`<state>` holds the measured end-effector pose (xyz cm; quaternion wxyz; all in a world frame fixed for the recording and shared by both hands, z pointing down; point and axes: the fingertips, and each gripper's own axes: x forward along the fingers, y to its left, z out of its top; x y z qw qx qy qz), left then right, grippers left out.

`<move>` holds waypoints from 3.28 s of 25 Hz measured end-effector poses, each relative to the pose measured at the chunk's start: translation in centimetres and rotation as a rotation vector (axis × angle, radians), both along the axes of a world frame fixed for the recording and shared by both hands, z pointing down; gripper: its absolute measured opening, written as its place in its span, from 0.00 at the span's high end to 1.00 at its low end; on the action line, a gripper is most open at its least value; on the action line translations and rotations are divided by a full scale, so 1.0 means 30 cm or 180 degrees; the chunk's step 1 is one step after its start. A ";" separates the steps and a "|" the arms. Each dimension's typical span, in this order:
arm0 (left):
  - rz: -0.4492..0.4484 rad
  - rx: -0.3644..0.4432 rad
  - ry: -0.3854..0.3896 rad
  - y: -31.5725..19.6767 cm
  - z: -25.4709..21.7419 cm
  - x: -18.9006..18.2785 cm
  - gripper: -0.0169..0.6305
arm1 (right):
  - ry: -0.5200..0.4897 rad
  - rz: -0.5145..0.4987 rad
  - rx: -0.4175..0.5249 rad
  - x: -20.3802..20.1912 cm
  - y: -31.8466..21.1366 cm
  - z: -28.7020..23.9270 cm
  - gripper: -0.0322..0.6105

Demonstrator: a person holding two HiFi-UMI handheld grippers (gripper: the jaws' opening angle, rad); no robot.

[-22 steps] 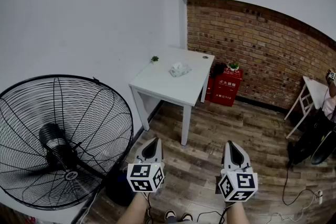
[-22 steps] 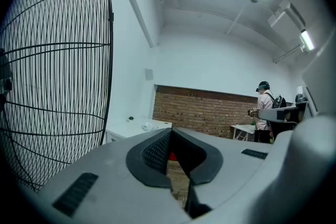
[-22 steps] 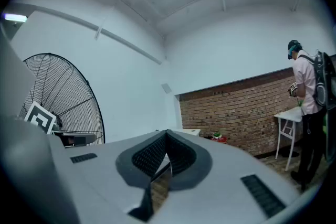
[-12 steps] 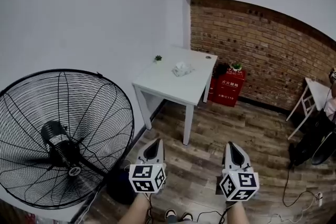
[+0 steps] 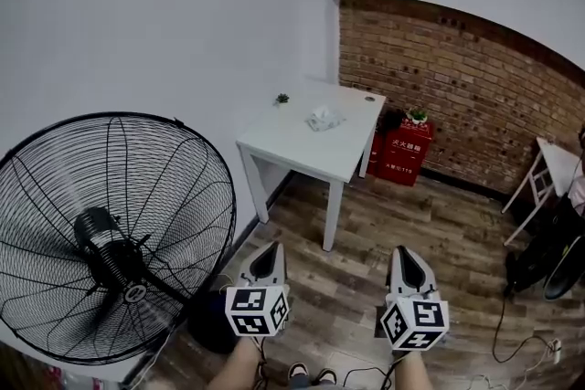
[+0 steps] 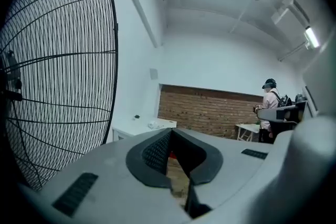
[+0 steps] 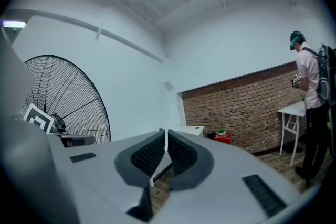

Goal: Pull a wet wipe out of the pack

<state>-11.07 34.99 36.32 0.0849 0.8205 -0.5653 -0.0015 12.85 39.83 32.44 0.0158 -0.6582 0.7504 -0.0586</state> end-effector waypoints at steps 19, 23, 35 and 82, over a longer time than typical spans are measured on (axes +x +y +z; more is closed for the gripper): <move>0.0014 0.0081 -0.0076 -0.075 0.017 -0.067 0.97 | -0.0009 0.0161 0.0056 -0.047 -0.036 0.010 0.77; 0.0041 0.0080 -0.0062 -0.096 0.024 -0.065 0.97 | -0.0007 0.0194 0.0052 -0.043 -0.047 0.018 0.77; 0.0037 0.0042 -0.0129 -0.263 0.066 -0.049 0.97 | -0.0081 0.0198 0.0031 0.003 -0.228 0.061 0.78; -0.0663 -0.0131 0.0032 -1.726 0.091 0.185 0.97 | -0.0140 -0.0512 -0.0183 0.301 -1.834 0.119 0.75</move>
